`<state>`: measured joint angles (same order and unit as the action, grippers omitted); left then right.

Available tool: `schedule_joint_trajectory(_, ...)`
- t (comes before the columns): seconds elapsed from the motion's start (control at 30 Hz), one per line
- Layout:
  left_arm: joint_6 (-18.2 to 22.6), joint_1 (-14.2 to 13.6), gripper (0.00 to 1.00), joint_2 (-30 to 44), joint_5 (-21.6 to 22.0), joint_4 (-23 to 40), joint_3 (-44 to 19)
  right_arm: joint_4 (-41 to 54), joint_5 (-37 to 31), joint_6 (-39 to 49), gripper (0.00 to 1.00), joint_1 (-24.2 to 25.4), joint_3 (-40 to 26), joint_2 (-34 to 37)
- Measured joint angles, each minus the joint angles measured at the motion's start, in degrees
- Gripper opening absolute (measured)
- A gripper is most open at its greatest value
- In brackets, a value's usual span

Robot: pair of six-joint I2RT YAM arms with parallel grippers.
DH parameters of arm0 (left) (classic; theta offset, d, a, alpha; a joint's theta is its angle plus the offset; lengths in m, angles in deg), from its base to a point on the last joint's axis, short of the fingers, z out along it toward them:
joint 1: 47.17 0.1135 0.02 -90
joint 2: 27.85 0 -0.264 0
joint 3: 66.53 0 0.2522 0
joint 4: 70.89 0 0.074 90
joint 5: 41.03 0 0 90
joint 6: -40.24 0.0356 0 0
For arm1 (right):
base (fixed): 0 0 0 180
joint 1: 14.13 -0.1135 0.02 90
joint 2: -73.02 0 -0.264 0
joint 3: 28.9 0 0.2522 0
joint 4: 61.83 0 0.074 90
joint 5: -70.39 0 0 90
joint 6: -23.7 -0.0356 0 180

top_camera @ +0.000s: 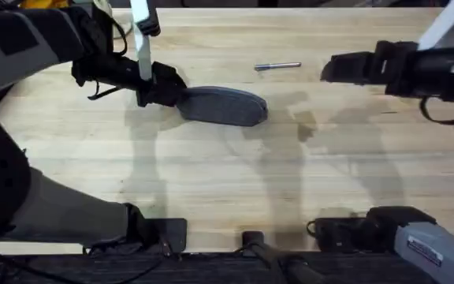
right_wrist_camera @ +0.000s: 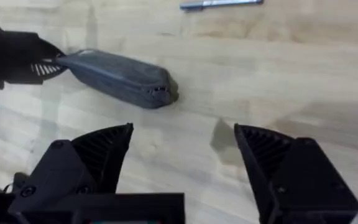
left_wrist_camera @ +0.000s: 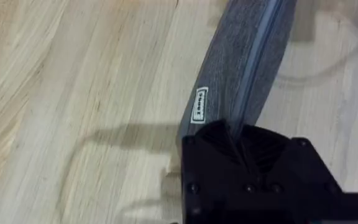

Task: Unzip the bag, pick up the pens from the table one at a time and place them inside, then zip the bag closed.

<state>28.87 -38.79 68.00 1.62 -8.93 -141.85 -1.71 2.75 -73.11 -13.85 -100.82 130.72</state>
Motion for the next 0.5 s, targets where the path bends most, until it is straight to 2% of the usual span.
schedule_joint_trajectory(0.23, 0.0, 0.0, 0.042, 0.0, 0.02, -0.04, 0.0, 2.69, 3.62, 3.5, 0.997, -0.56, 0.0, 3.87)
schedule_joint_trajectory(0.5, 0.0, 0.0, 0.042, 0.0, 0.02, -0.04, 0.0, 2.98, 7.26, 12.24, 0.997, -5.27, 0.0, 5.81)
